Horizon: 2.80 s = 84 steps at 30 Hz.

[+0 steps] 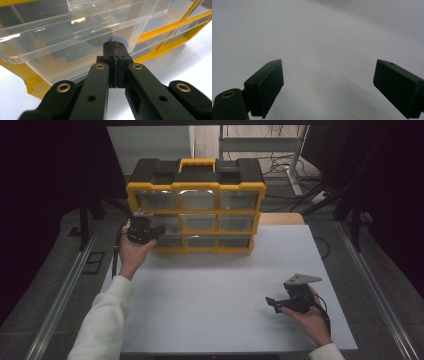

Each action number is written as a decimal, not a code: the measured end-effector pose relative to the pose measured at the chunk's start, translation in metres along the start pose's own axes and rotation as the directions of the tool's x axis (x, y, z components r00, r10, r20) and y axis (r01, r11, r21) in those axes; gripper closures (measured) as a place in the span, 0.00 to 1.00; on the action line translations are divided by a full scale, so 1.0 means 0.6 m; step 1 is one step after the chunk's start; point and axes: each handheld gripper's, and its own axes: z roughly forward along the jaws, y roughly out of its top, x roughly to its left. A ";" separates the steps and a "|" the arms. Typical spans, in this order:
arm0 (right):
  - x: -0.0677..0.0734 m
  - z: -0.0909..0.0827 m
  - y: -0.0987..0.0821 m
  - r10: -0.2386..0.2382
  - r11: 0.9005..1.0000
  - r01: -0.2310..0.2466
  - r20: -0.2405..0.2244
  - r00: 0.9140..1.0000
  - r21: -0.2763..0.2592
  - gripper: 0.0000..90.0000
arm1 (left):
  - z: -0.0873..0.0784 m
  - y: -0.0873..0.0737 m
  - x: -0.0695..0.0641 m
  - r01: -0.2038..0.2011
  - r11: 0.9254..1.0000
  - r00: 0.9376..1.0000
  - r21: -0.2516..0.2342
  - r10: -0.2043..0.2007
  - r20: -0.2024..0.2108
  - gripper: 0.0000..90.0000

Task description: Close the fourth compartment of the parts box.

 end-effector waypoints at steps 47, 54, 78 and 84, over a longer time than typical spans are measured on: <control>-0.001 -0.004 -0.004 0.003 1.000 -0.003 0.011 1.000 0.002 0.12 | -0.056 -0.100 -0.042 -0.080 0.994 0.995 -0.074 0.084 0.059 0.77; -0.001 -0.006 -0.004 0.003 1.000 -0.003 0.006 1.000 -0.004 0.11 | -0.067 -0.148 -0.063 -0.093 0.995 0.995 -0.043 0.095 0.043 0.16; -0.003 -0.005 -0.004 -0.010 1.000 0.010 -0.014 1.000 -0.022 0.10 | -0.077 -0.277 -0.091 -0.116 0.992 0.987 0.055 0.109 0.114 0.08; -0.003 -0.006 -0.004 -0.009 1.000 0.009 -0.014 1.000 -0.028 0.10 | -0.076 -0.276 -0.083 -0.098 0.994 0.989 0.050 0.092 0.113 0.08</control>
